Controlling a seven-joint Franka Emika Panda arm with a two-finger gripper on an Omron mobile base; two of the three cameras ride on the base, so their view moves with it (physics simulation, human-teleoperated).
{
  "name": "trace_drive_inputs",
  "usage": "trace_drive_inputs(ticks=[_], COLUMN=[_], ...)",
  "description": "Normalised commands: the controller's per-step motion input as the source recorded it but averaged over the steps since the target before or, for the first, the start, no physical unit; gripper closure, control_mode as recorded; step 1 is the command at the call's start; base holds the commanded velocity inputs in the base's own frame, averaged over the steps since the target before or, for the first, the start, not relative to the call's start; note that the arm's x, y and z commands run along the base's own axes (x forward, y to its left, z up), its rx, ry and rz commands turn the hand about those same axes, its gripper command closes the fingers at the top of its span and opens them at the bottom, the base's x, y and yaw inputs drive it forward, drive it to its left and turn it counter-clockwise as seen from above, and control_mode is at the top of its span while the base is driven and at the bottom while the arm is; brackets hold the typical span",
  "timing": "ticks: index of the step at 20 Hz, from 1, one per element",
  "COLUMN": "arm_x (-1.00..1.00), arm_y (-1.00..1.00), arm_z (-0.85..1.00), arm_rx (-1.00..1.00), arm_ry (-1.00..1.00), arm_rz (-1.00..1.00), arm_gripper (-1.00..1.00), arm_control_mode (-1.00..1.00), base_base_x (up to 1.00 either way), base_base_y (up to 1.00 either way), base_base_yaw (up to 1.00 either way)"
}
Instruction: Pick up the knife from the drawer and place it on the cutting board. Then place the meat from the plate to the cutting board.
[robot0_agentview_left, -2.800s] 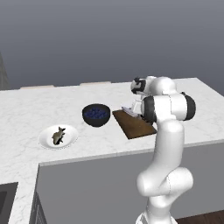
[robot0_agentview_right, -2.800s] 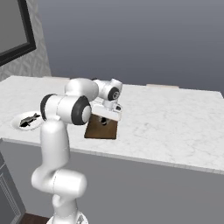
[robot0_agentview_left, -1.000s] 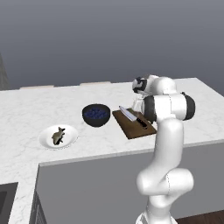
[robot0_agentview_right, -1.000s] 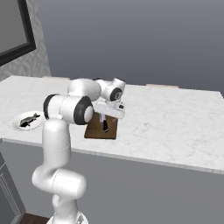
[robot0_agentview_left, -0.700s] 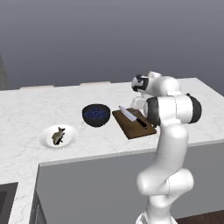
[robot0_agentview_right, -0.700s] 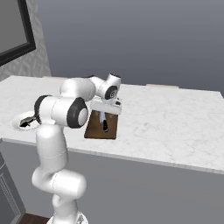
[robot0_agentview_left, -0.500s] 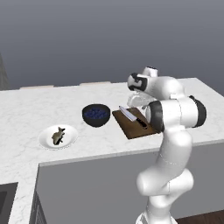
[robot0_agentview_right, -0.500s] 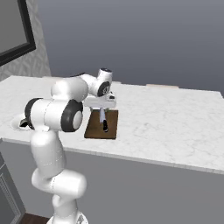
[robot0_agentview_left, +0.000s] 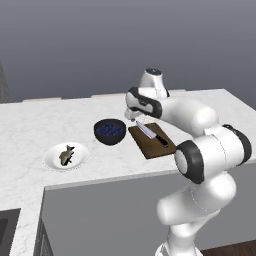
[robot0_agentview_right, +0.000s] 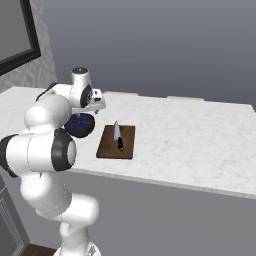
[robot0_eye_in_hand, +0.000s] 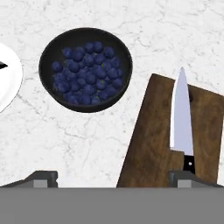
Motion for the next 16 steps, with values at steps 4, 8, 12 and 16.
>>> trace_drive_inputs(ticks=[4,8,12,16], arm_x=[-0.27,-0.09,-0.27,-0.22], arm_y=[1.0,1.0,1.0,0.94], arm_z=[0.31,0.24,0.19,0.01], arm_rx=[0.03,0.2,0.03,0.0], arm_ry=[-0.04,0.0,0.0,0.01], arm_rz=[-0.01,-0.04,-0.38,-0.47], arm_gripper=[-1.0,-1.0,-1.0,-1.0], arm_control_mode=[-1.0,-1.0,-1.0,-1.0], base_base_x=[0.0,0.0,0.0,0.0], base_base_y=[0.0,0.0,0.0,0.0], base_base_yaw=[0.0,0.0,0.0,0.0])
